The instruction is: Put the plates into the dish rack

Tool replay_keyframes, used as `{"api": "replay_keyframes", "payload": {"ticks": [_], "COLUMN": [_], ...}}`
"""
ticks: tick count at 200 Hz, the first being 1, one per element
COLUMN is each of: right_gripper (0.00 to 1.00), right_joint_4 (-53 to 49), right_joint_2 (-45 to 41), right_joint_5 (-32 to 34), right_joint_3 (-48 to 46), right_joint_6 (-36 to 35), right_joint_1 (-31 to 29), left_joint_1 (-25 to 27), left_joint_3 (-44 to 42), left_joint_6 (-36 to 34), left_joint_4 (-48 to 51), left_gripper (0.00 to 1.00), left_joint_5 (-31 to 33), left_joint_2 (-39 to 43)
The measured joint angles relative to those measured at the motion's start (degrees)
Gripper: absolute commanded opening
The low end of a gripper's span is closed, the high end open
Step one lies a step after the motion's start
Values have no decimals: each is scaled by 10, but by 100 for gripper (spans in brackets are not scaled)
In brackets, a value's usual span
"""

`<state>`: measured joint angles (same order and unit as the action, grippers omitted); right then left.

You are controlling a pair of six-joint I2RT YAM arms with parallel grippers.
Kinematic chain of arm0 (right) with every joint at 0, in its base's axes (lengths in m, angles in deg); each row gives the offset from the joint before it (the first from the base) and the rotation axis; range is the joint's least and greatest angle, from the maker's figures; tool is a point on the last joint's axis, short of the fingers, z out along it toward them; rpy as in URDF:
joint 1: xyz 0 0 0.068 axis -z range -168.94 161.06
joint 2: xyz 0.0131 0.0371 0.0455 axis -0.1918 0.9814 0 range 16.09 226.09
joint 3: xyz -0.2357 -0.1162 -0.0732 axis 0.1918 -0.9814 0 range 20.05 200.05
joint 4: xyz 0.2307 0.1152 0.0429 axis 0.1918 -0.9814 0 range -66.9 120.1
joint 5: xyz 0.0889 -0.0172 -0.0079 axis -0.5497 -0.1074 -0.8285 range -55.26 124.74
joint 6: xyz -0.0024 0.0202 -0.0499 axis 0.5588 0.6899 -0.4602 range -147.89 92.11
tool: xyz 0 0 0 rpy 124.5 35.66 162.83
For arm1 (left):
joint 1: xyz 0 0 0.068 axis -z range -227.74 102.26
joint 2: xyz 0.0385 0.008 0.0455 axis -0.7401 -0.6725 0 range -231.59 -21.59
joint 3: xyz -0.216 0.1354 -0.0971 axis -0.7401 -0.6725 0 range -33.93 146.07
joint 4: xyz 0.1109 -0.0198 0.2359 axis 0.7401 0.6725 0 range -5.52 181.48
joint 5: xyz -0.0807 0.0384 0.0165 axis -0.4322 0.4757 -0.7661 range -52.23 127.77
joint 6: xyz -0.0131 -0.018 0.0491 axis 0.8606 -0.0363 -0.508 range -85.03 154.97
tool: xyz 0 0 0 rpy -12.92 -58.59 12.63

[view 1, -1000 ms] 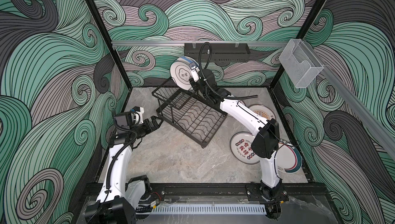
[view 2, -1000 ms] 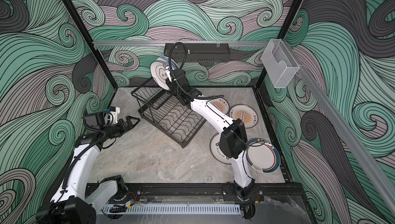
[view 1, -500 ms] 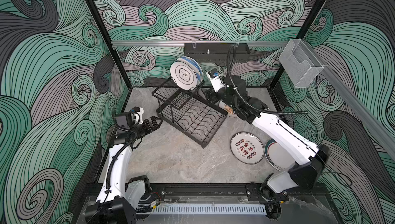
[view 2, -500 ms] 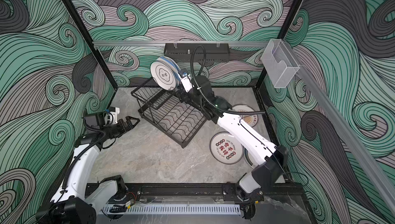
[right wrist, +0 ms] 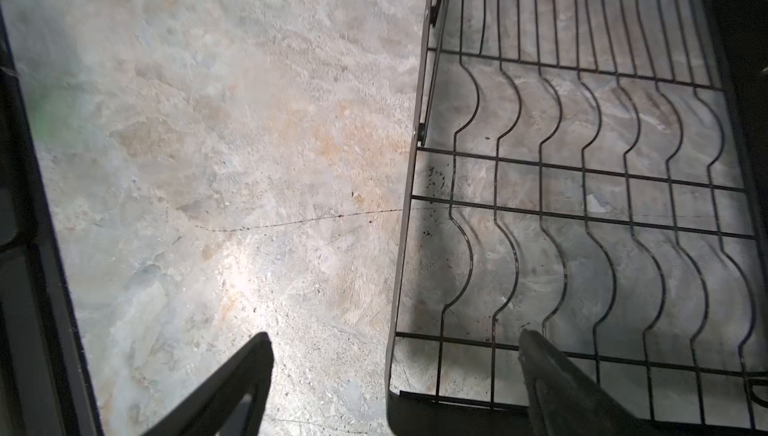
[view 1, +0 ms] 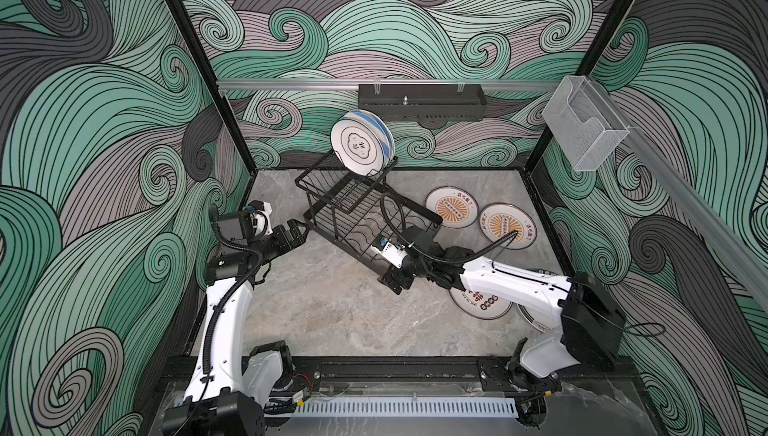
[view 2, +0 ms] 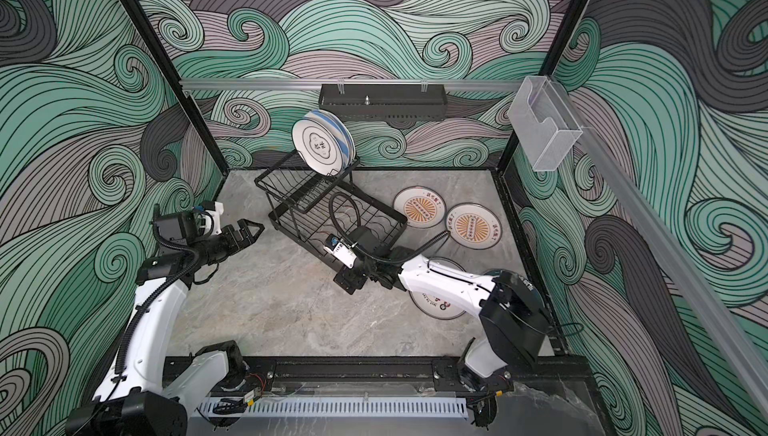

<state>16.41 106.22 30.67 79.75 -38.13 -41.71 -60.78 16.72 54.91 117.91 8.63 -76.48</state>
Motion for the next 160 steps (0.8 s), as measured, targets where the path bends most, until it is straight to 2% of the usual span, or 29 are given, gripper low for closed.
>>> {"api": "replay_keyframes", "payload": {"ticks": [65,100,160], "right_gripper": [74,69,53], "right_joint_4": [17,21,23], "right_joint_2": [101,130,170], "right_joint_5": [13,16,31], "right_joint_3": [69,87,110], "right_joint_6": [-13,-13,-3], "right_joint_1": [0,0,-5], "left_joint_1": [-4,-5,-7], "left_joint_3": [-2,-2,-3], "left_joint_6": [0,0,-1], "left_joint_4": [6,9,10], "left_gripper": [99,99,99], "left_joint_5": [30,35,42], "left_joint_2": [19,19,19]}}
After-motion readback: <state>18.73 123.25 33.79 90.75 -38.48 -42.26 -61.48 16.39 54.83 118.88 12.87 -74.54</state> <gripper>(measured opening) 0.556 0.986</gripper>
